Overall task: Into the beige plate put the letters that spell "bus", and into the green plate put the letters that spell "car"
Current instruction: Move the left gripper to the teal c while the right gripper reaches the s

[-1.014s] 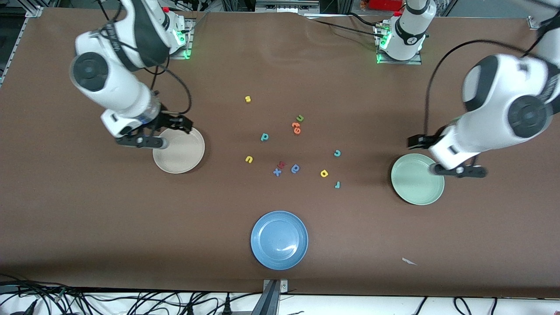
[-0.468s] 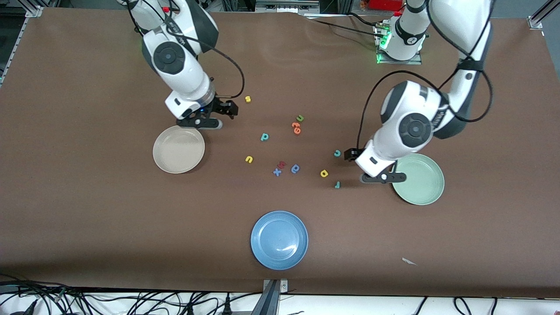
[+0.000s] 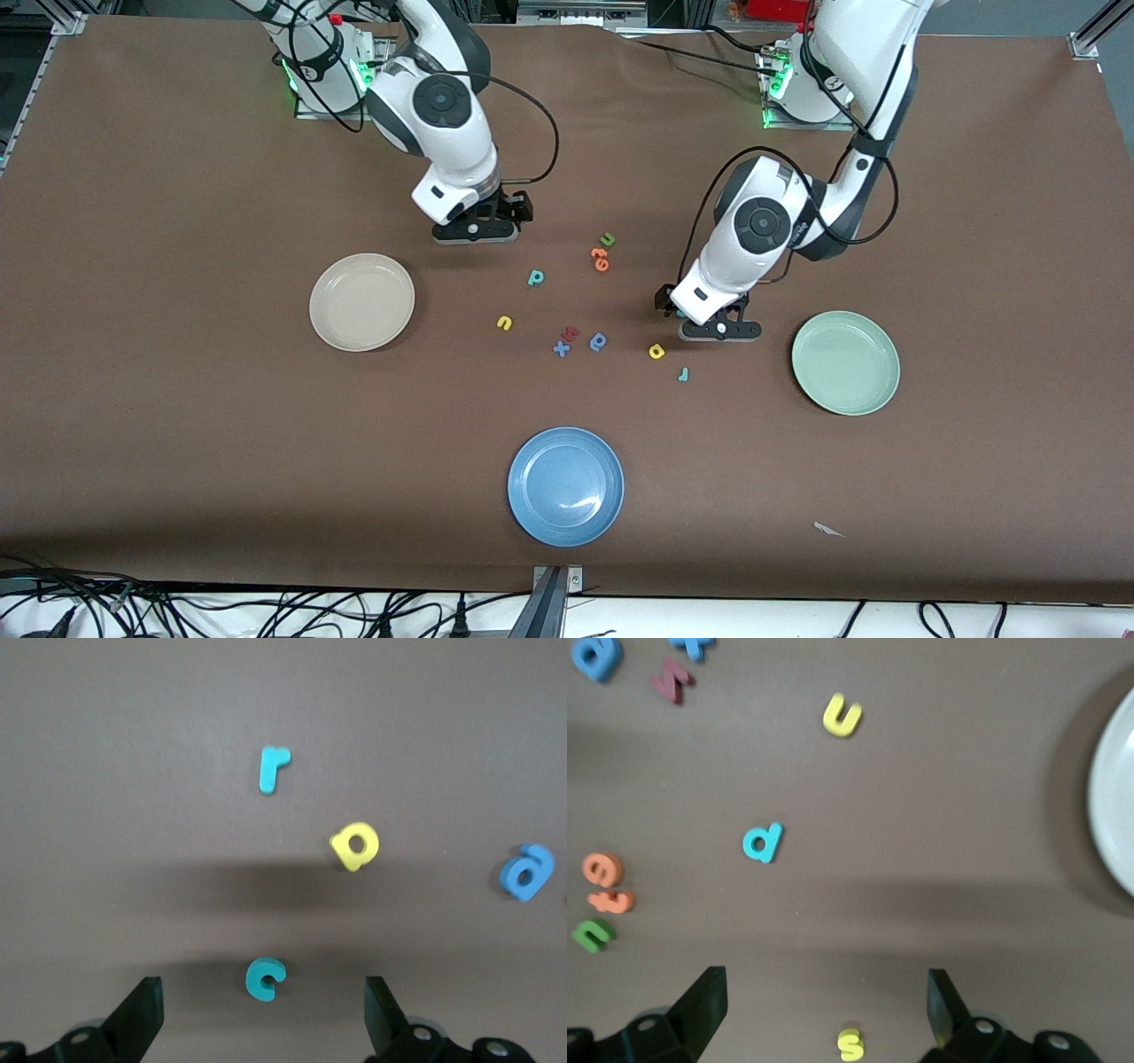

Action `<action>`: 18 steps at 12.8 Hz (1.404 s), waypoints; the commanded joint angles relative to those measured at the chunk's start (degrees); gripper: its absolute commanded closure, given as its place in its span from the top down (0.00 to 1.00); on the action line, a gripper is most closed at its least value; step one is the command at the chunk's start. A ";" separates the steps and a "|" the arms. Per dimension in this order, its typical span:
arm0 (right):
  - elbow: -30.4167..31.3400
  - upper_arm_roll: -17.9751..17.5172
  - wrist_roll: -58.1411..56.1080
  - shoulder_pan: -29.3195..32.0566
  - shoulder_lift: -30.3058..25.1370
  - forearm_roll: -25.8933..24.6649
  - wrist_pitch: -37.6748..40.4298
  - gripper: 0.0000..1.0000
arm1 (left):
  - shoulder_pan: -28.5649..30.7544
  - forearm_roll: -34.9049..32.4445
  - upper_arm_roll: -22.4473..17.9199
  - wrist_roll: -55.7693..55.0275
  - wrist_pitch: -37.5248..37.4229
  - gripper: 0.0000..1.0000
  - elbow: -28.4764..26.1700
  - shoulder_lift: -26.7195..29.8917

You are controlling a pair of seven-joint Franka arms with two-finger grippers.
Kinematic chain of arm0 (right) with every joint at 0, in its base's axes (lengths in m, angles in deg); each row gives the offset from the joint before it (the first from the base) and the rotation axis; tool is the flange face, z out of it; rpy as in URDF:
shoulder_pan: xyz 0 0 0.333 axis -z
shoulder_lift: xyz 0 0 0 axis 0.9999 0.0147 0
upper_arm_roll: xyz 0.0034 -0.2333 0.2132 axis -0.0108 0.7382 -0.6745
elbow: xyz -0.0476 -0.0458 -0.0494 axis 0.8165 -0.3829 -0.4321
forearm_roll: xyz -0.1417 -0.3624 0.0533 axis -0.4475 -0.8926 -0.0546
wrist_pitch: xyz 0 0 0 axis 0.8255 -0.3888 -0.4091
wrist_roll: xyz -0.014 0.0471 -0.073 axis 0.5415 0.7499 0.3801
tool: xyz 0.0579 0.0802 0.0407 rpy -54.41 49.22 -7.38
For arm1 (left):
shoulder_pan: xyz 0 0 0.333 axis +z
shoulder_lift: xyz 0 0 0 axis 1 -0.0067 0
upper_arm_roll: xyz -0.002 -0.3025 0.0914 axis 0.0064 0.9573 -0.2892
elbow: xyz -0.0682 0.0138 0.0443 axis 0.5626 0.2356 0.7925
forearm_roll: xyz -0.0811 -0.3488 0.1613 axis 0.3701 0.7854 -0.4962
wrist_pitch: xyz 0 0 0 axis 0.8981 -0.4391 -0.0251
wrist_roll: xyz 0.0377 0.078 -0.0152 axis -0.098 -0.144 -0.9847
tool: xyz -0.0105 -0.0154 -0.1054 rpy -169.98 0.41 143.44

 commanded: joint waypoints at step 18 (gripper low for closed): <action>18.58 -2.71 17.14 -0.44 0.29 -19.71 -19.38 0.99 | -3.35 -4.44 -1.22 -3.06 -0.18 0.45 0.00 -4.75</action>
